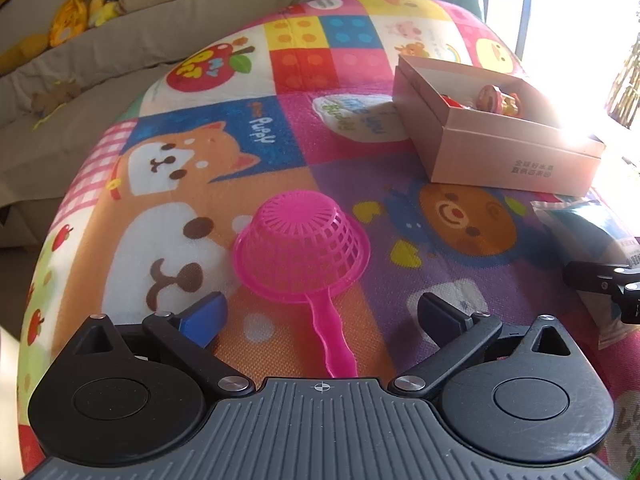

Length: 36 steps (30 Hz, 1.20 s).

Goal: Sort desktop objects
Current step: 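Grasp the wet-wipes pack with the right gripper while the left grasps the pink basket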

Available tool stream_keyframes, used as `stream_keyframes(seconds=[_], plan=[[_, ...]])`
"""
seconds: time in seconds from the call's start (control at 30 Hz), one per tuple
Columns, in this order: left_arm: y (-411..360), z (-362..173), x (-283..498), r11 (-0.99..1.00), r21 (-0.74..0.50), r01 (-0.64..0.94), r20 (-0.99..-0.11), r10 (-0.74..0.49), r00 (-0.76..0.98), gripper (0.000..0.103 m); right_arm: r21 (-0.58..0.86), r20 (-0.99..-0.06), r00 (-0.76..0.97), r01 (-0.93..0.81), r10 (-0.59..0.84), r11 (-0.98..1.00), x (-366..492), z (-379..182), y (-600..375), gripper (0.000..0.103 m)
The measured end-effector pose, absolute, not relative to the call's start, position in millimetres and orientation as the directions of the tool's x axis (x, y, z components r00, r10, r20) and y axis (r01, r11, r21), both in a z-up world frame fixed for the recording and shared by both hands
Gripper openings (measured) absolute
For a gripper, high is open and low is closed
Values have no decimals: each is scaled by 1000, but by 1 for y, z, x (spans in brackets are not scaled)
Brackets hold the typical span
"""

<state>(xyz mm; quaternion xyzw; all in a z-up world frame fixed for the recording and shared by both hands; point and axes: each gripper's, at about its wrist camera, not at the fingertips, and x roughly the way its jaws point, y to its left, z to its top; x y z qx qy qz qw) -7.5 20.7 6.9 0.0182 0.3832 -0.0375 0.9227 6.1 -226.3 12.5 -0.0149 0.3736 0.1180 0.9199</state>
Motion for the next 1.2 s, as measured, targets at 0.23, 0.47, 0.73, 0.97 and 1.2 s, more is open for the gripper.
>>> stream_keyframes(seconds=[0.23, 0.47, 0.73, 0.97, 1.2], plan=[[22, 6, -9, 997, -11, 76, -703, -62, 708, 103, 36, -678, 714, -207, 176, 978, 5, 6, -228, 86], [43, 18, 4, 988, -149, 30, -691, -126, 712, 103, 45, -672, 721, -190, 171, 981, 4, 4, -229, 92], [29, 13, 30, 1000, -4, 31, -690, -25, 723, 102, 35, -665, 728, -195, 169, 980, 3, 4, -228, 94], [23, 13, 29, 998, 8, 68, -696, -43, 717, 88, 47, -660, 727, -212, 189, 976, 3, 10, -226, 94], [9, 18, 0, 984, -14, 177, -699, -136, 702, 88, 76, -698, 685, -219, 209, 973, 12, 19, -221, 71]])
